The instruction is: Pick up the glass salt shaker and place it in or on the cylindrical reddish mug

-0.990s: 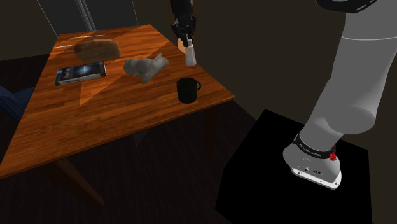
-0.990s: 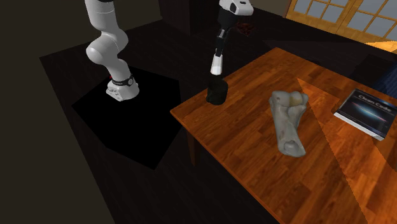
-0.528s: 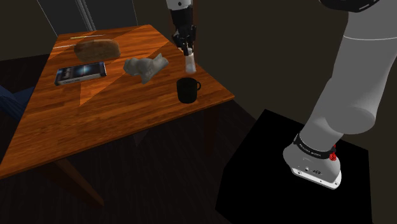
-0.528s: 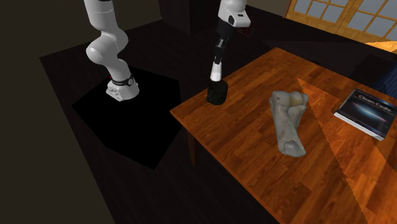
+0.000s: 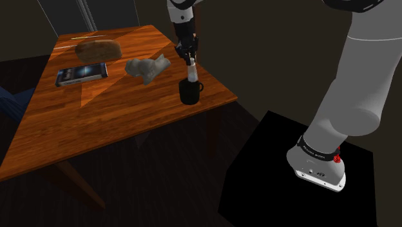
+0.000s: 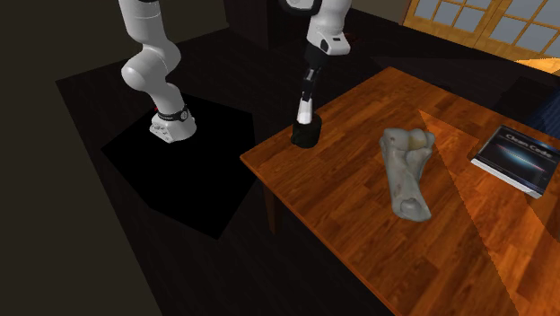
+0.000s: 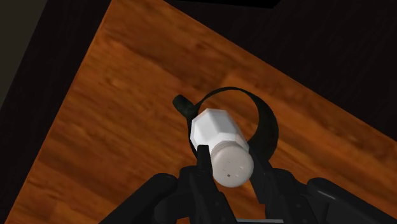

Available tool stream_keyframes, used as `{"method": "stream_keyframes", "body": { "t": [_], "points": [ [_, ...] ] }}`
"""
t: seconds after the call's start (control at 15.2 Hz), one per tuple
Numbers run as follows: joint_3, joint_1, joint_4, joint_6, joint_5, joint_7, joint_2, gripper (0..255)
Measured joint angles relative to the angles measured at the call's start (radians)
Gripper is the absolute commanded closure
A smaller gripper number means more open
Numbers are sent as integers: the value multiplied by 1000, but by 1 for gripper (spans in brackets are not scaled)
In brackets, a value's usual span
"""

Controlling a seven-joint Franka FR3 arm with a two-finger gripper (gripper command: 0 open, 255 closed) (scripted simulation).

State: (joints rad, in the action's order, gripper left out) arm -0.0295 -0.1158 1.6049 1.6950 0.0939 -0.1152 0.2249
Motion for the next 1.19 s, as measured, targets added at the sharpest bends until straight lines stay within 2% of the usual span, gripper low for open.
{"method": "stream_keyframes", "body": {
  "t": [0.2, 0.59, 0.66, 1.06, 1.19],
  "points": [
    [1, 2, 37, 39, 1, -1, 2, 255],
    [1, 2, 42, 46, 1, -2, 3, 255],
    [1, 2, 42, 46, 1, -2, 3, 0],
    [1, 2, 43, 46, 1, -2, 3, 0],
    [0, 0, -6, 2, 0, 0, 6, 0]
  ]
}}
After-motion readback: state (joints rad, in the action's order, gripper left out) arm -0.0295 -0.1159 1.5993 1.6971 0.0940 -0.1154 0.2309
